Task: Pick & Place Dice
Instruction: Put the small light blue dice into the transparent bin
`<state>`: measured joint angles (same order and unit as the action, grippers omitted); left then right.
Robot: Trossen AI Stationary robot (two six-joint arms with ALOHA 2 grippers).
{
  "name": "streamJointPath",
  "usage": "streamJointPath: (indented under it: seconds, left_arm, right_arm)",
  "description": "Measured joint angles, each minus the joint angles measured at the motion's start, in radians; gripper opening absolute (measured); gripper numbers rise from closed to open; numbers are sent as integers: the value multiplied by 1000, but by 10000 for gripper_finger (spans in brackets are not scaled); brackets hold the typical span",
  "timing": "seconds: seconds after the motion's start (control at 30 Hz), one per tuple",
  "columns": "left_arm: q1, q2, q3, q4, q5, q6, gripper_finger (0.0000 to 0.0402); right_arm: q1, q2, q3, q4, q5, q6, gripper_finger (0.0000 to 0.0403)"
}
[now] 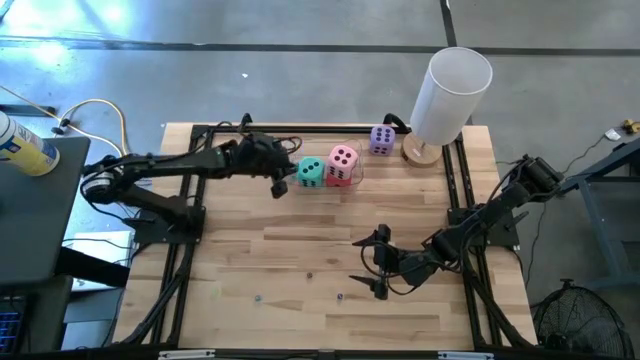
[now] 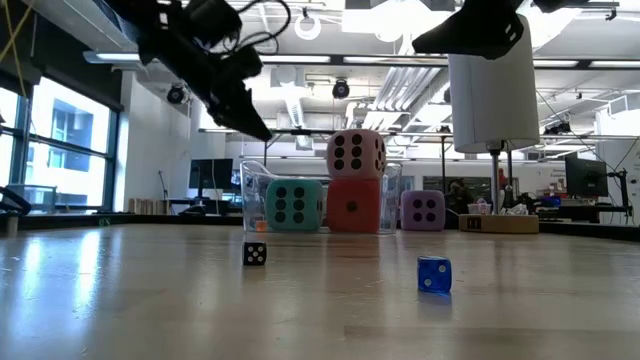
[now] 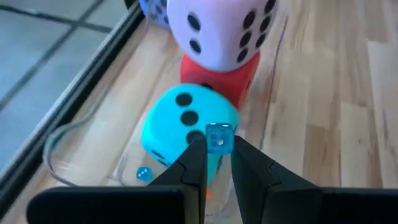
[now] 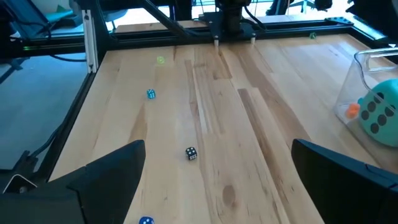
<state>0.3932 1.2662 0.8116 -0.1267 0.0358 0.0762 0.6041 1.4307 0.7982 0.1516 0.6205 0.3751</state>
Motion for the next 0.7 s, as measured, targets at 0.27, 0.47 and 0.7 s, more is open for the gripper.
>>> streamJointPath:
  seconds: [0.27, 0.47, 0.7]
  left_arm:
    - [21, 91, 0, 24, -6, 9, 64]
    - [16, 113, 0, 30, -51, 24, 71]
    - [-13, 114, 0, 23, -152, 90, 73]
  right_arm:
    - [0, 0, 0, -6, 0, 17, 396]
    - [1, 0, 0, -6, 0, 23, 396]
    - [5, 0, 0, -17, 0, 23, 396]
